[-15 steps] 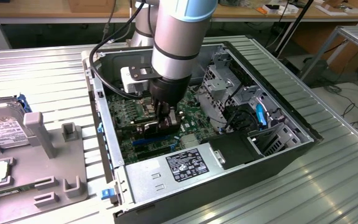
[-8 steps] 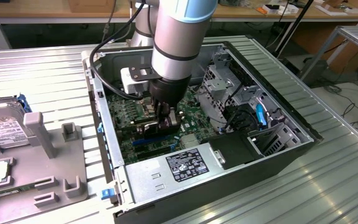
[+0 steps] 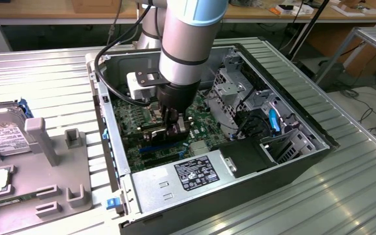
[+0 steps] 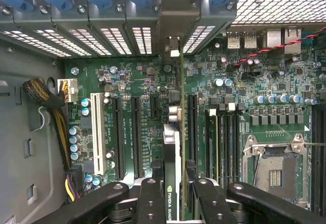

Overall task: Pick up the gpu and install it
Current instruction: 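Insert the gpu into the slot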

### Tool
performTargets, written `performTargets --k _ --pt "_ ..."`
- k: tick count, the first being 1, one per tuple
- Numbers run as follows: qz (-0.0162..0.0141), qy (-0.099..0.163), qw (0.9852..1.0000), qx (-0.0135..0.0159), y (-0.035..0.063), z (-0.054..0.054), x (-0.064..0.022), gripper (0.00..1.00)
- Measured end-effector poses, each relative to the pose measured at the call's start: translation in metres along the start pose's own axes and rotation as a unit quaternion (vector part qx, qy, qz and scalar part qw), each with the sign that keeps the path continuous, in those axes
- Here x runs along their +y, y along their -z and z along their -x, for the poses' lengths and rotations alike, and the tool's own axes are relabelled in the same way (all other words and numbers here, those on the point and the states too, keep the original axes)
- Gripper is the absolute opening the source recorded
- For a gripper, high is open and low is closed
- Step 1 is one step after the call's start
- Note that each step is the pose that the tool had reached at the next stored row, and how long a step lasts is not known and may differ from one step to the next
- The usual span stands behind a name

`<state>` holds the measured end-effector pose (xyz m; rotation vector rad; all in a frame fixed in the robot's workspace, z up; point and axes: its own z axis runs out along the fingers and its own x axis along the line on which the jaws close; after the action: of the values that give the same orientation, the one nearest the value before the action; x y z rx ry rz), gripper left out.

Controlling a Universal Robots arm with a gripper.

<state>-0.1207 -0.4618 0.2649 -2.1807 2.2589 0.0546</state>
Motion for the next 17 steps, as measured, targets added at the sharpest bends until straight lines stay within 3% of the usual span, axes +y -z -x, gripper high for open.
performTargets --k 14,17 --pt "-0.0002 0.000 1.0000 -0.0001 -0.0001 -0.0003 0.0014 0.27" --pt "0.0021 0.000 1.0000 0.0005 0.0008 -0.0003 0.0008 0.27"
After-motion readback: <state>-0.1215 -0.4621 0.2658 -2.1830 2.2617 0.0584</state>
